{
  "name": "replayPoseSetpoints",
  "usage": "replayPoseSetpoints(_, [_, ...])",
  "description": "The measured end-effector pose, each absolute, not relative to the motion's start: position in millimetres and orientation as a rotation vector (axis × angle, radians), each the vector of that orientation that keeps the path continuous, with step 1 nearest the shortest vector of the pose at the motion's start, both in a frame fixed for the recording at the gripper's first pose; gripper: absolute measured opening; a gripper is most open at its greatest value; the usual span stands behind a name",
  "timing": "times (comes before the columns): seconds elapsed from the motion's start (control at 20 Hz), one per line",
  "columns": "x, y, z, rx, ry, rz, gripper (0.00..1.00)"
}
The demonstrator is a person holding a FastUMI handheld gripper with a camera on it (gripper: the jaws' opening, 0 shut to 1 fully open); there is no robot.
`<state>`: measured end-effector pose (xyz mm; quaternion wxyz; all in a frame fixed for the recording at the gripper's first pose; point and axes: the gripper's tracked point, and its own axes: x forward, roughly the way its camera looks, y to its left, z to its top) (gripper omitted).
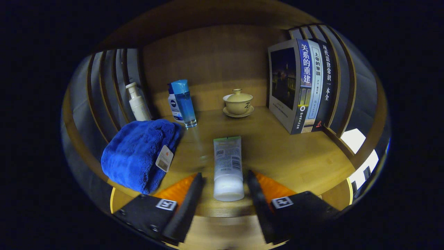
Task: Pull open the drawer, take out the items inside it, and place them on the countertop above the cabinet.
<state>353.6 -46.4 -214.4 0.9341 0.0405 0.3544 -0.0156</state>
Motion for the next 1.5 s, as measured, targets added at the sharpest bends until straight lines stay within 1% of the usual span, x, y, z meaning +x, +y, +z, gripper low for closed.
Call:
replayPoseSetpoints(0.1, [352.5,-49.8,-215.5,0.072,0.726,-0.043,1.0])
replayPoseSetpoints(0.3, [352.4,-53.9,-198.4,0.069,0.672,-0.048,1.0])
replayPoseSetpoints(0.5, [332.9,-53.6,-137.3,0.058,0.511,-0.057,0.99])
replayPoseSetpoints(0.6, [310.4,-42.4,-109.7,0.063,0.444,-0.041,0.99])
replayPoseSetpoints(0.7, [276.6,-19.7,-85.8,0.072,0.392,0.004,0.99])
replayPoseSetpoints(0.85, [222.3,6.8,-70.8,0.07,0.326,0.054,0.98])
replayPoseSetpoints(1.05, [161.1,11.8,-71.4,0.067,0.251,0.059,0.98])
replayPoseSetpoints(1.15, [133.0,2.5,-78.2,0.034,0.221,0.031,0.98])
replayPoseSetpoints(1.3, [94.1,-8.6,-99.0,0.018,0.207,-0.003,0.98])
replayPoseSetpoints(1.5, [45.7,-21.8,-138.8,-0.035,0.22,0.02,0.98])
